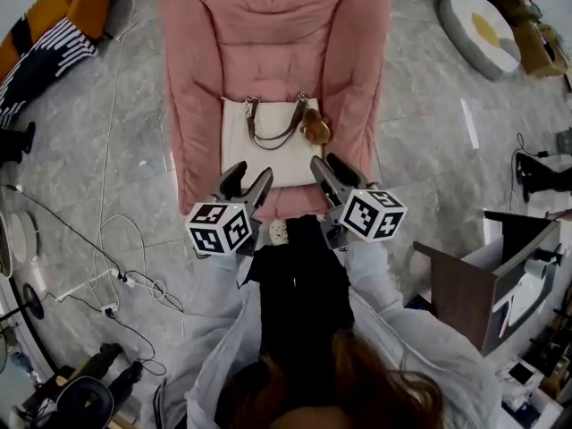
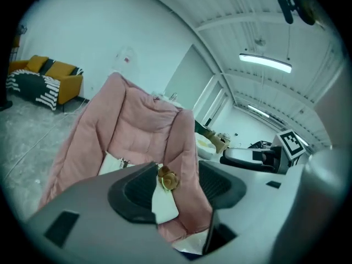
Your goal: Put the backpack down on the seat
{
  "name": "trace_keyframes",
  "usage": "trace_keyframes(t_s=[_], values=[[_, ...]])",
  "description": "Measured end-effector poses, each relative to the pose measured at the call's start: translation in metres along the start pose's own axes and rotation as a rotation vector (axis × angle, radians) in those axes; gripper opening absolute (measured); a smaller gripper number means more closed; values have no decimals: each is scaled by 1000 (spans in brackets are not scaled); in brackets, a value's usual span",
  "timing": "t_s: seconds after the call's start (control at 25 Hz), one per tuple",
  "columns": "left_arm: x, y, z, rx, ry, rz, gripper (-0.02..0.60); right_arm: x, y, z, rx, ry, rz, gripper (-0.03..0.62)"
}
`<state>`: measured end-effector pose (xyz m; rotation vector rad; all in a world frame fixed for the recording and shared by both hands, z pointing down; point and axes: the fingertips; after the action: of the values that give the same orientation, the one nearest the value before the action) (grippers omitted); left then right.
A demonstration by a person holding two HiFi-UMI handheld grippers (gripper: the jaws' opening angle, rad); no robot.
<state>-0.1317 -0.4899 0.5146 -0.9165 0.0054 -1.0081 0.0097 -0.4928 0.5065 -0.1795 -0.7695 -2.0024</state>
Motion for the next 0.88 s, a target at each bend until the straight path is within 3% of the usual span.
trace_keyframes(t_s=[0.2, 0.32, 0.44, 0.64, 0.88], values=[[-46, 46, -20, 126, 109, 64, 119, -51, -29, -18, -111, 90, -2, 135], [-70, 69, -27, 171, 161, 110, 63, -79, -46, -34, -184, 156, 14, 82], [-86, 88, -29, 187, 203, 153, 40, -101, -59, -41, -259, 193, 19, 8], [-105, 101, -30, 222, 239, 156, 25, -126, -82, -37, -413, 199, -75, 7], [-112, 96, -25, 246, 255, 103, 23, -143, -54, -34, -485, 174, 81, 8]])
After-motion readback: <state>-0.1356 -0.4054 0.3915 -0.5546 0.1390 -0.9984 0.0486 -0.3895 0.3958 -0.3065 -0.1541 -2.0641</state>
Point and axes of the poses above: the fingertips, and each gripper's own axes: x forward along the fingers, y to its right, z out of its underside, and after that the axes turned 12 degrees about -x, right-handed
